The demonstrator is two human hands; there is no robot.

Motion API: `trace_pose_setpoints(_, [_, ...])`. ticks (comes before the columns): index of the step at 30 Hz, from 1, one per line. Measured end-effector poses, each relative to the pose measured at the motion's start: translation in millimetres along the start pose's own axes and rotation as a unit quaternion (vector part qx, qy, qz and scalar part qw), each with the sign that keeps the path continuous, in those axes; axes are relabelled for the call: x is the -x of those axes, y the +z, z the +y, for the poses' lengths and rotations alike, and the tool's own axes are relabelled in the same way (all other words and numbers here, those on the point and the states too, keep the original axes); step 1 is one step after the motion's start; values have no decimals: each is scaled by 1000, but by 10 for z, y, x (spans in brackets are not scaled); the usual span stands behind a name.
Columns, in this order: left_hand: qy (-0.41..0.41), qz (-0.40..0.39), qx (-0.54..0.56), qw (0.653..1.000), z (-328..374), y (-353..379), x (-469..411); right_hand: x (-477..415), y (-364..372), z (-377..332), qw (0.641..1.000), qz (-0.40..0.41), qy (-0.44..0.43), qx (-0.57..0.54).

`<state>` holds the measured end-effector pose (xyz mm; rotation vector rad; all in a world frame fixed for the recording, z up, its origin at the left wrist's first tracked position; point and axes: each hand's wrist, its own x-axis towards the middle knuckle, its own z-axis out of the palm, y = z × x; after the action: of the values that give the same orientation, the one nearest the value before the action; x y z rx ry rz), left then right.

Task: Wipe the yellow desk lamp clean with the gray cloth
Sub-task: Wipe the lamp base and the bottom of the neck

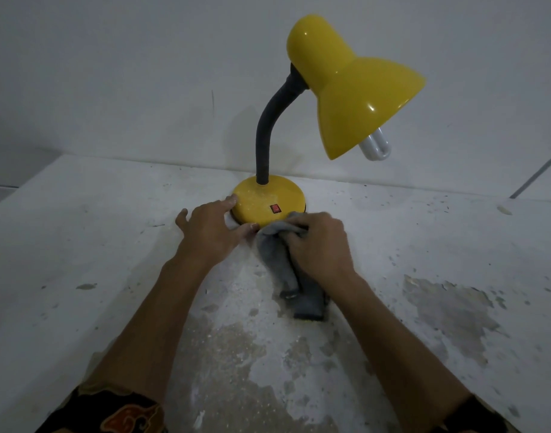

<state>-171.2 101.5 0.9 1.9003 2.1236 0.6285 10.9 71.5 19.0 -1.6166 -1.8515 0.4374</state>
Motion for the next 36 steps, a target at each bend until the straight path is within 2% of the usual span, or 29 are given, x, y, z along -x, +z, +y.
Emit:
trace_pose_setpoints(3, [-3,-5,3,1000,7,3,-3,-162,-123,55,996,84,4,16])
trace_pose_setpoints(4, [-3,-5,3,1000,9,3,-2,-194,-104,56,996,83,16,30])
trace_pose_setpoints(6, [-4,-3,7,1000,8,3,-2,-179,27,3,998,30,26,53])
trace_pose_setpoints(9, [-11,-4,-2,1000,0,-4,-25,-46,220,-171,989,-54,-80,110])
trace_pose_setpoints(11, [-17,-11,-10,1000,-5,-2,-33,-76,152,-279,987,-88,-110,71])
trace_pose_setpoints(13, [-14,-12,-5,1000,-2,0,-27,-192,81,-231,996,-21,-77,23])
trace_pose_setpoints(14, [-11,-12,-2,1000,7,8,-20,-225,84,-156,997,31,-62,31])
trace_pose_setpoints(15, [-8,-12,0,1000,8,7,-19,-226,89,-117,996,42,-52,66])
trace_pose_setpoints(17, [-2,-10,-2,1000,-5,1,-23,-191,101,-36,989,-23,-84,122])
trace_pose_setpoints(19, [2,-7,-2,1000,-8,4,-33,-217,-1,8,988,-78,-103,83])
trace_pose_setpoints(21, [0,-9,-3,1000,-9,-1,-26,-290,-87,72,993,-49,-92,47])
trace_pose_setpoints(23, [-3,-10,0,1000,2,6,-17,-299,-77,120,991,-30,-96,89])
trace_pose_setpoints(25, [-3,-10,1,1000,-5,-3,-18,-240,-19,98,978,-88,-135,131])
trace_pose_setpoints(28, [-4,-9,5,1000,-8,-4,-14,-207,-140,102,963,-180,-177,98])
trace_pose_setpoints(29, [-4,-10,4,1000,-6,-6,-8,-234,-183,140,969,-167,-162,77])
trace_pose_setpoints(32, [-3,-9,1,1000,7,-10,2,-314,-178,303,996,-9,-83,41])
trace_pose_setpoints(33, [-2,-9,-2,1000,7,-11,1,-305,-120,323,996,13,-75,55])
trace_pose_setpoints(36, [1,-8,-5,1000,12,-2,-5,-209,31,225,980,-64,-149,117])
